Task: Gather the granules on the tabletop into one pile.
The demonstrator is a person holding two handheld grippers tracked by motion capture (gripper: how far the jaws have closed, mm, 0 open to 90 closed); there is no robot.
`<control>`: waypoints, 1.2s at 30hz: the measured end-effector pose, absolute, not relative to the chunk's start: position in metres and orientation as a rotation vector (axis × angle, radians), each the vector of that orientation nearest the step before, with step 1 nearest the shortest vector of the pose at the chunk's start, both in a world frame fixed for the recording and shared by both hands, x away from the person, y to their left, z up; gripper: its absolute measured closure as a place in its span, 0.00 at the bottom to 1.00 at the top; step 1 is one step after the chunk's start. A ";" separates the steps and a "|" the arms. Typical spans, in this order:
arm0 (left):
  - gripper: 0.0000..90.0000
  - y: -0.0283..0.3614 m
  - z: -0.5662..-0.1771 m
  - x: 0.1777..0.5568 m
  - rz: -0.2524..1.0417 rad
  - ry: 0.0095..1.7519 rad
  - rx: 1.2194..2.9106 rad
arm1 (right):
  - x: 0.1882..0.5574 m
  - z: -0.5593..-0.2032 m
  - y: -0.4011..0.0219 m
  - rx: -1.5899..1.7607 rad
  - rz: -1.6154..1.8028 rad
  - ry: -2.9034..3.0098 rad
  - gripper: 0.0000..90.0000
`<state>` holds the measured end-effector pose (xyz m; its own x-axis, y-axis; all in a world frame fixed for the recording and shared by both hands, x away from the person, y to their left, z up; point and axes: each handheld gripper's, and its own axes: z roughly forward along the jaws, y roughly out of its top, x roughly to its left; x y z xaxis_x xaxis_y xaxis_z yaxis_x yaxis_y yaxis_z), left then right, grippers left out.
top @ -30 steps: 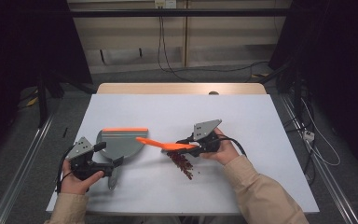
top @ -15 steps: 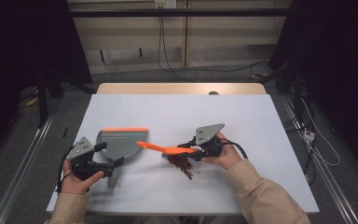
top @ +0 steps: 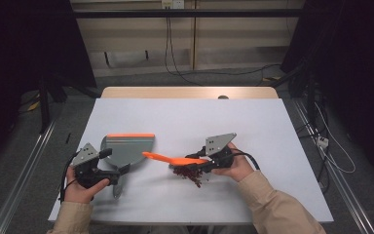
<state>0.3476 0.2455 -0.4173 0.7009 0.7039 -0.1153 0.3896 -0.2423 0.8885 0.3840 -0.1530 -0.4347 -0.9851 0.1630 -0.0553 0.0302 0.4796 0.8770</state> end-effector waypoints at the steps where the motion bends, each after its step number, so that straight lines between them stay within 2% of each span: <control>1: 0.07 0.245 -0.417 0.348 0.377 0.853 1.866 | 0.384 -0.435 -0.153 0.172 1.535 2.586 0.78; 16: 0.07 0.245 -0.417 0.348 0.376 0.853 1.867 | 0.388 -0.435 -0.153 0.291 1.591 2.498 0.79; 22: 0.07 0.245 -0.417 0.348 0.374 0.853 1.865 | 0.386 -0.429 -0.164 0.452 1.604 2.421 0.79; 36: 0.07 0.243 -0.417 0.347 0.373 0.844 1.870 | 0.344 -0.431 -0.190 0.850 1.467 2.153 0.79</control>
<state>0.3469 0.2430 -0.4167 0.7079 0.6973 -0.1129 0.3861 -0.2480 0.8885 0.3440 -0.1896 -0.4314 -0.7359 0.6770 0.0120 0.2590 0.2652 0.9288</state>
